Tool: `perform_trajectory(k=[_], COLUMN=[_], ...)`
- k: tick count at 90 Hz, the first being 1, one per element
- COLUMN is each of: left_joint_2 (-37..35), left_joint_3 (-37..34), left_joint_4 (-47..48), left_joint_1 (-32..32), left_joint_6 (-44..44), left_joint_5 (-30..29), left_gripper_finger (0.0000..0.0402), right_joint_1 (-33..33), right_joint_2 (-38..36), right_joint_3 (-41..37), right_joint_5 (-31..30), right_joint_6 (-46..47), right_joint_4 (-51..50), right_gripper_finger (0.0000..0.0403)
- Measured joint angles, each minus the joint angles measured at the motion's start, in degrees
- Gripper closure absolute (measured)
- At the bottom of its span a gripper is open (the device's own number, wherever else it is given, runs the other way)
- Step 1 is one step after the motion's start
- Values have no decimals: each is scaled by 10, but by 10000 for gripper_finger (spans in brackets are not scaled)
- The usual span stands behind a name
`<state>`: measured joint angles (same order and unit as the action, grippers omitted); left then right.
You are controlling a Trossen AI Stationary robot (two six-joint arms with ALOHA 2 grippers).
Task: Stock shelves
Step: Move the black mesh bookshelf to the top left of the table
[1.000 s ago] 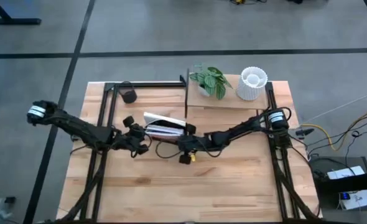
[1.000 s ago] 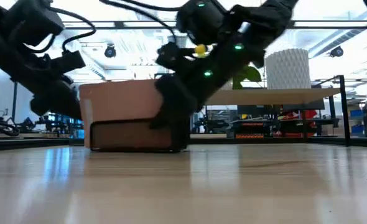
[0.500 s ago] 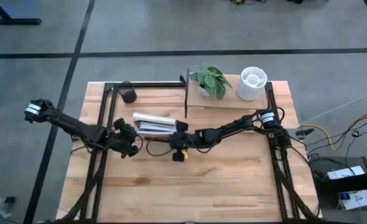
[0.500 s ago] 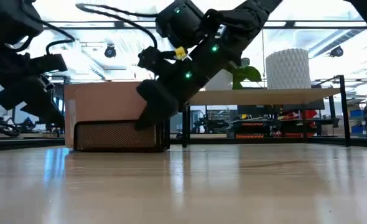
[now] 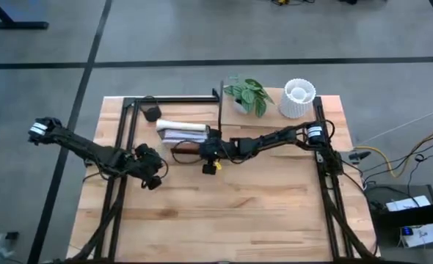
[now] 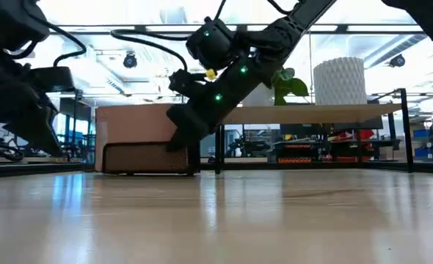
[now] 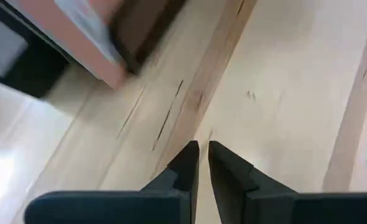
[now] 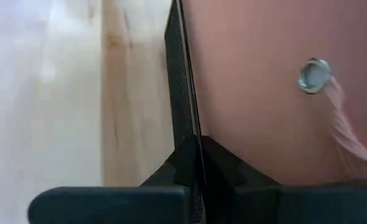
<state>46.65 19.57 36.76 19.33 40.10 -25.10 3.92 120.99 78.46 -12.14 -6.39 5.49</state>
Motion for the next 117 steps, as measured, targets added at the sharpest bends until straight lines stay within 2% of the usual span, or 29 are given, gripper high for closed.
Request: perform_trajectory(k=[17,25,41,64,85,102,117], left_joint_2=[0,3,33,133,221,280,332], left_joint_3=[5,5,-7,-9,-10,-10,-10], left_joint_4=[-11,-47,-203,-390,-476,-514,-589], left_joint_1=[0,0,0,0,0,-1,-1], left_joint_6=[9,-6,-84,-198,-223,-221,-234], left_joint_5=[6,-4,-25,-48,-102,-97,-105], left_gripper_finger=[380,380,380,380,380,380,380], right_joint_1=[1,2,2,2,0,-8,-23], right_joint_2=[0,0,0,0,-2,-13,-40], right_joint_3=[-1,-1,-1,-1,-1,-1,-1], right_joint_5=[1,1,1,1,1,0,-12], right_joint_6=[-1,-12,-26,-8,-7,-9,-3], right_joint_4=[9,15,29,20,21,7,-37], right_gripper_finger=[403,403,403,399,355,311,290])
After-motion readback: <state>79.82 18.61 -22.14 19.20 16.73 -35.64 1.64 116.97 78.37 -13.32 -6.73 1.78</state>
